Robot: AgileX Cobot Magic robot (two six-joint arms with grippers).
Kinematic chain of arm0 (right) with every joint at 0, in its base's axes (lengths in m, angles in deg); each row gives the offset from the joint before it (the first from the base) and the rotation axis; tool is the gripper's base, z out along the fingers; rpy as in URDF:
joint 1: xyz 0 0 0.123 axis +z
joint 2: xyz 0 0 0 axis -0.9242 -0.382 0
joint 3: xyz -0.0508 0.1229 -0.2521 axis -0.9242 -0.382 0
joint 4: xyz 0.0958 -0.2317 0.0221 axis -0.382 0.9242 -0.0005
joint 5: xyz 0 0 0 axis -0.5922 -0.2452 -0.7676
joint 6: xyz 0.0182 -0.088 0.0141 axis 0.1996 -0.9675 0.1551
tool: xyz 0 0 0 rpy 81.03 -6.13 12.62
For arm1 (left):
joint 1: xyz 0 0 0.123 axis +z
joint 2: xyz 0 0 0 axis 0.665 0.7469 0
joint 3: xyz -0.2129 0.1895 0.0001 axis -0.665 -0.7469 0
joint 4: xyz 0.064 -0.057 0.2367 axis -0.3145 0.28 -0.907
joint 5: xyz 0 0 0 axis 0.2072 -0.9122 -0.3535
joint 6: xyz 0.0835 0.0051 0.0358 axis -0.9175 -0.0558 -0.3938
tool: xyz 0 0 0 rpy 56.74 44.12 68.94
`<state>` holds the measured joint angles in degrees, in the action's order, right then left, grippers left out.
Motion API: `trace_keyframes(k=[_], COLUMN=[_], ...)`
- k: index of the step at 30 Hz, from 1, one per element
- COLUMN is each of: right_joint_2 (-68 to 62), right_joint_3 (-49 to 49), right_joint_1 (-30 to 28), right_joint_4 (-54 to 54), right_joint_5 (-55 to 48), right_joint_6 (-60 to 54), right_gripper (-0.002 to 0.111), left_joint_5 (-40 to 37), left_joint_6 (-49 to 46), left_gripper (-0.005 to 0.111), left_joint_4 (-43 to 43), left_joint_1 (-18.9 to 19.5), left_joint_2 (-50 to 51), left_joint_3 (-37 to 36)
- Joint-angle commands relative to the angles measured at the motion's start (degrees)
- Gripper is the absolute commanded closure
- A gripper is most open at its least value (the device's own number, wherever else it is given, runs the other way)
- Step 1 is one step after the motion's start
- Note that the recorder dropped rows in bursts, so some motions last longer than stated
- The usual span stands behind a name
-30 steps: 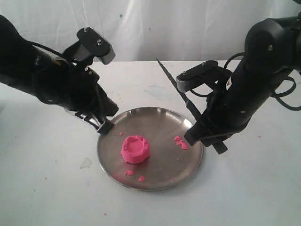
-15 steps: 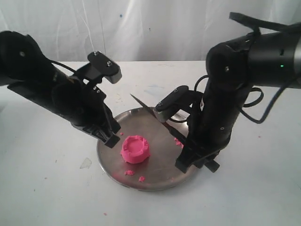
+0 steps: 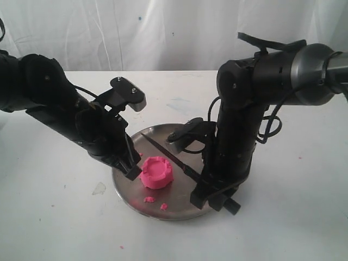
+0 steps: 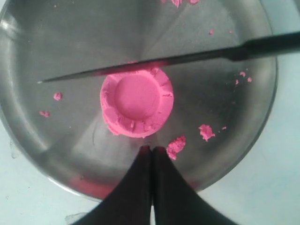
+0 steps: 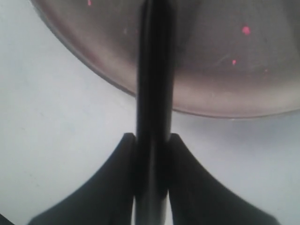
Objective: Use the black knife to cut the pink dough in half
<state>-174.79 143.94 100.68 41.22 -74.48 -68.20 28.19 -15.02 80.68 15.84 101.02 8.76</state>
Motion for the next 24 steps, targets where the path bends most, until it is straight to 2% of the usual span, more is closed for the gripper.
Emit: trace_keyframes(k=[1, 9, 16, 24], right_joint_2=[0.16, 0.16, -0.29, -1.07], right_joint_3=[0.83, 0.93, 0.81, 0.60], right_joint_1=[0.01, 0.01, 0.01, 0.01], right_joint_4=[-2.90, -3.43, -0.29, -0.32], right_joint_5=[0.14, -2.09, 6.69, 6.89], right_joint_6=[-1.41, -1.41, -1.41, -1.41], right_gripper=[0.108, 0.108, 0.108, 0.108], left_joint_5=[1.20, 2.76, 2.66, 2.66], left_joint_6=[-0.07, -0.32, -0.32, -0.32], left_gripper=[0.107, 0.107, 0.107, 0.107], left_joint_4=[2.98, 2.98, 2.98, 2.98], left_joint_1=[0.04, 0.04, 0.04, 0.04], left_joint_2=[-0.75, -0.75, -0.75, -0.75], left_joint_3=[-0.29, -0.29, -0.29, -0.29])
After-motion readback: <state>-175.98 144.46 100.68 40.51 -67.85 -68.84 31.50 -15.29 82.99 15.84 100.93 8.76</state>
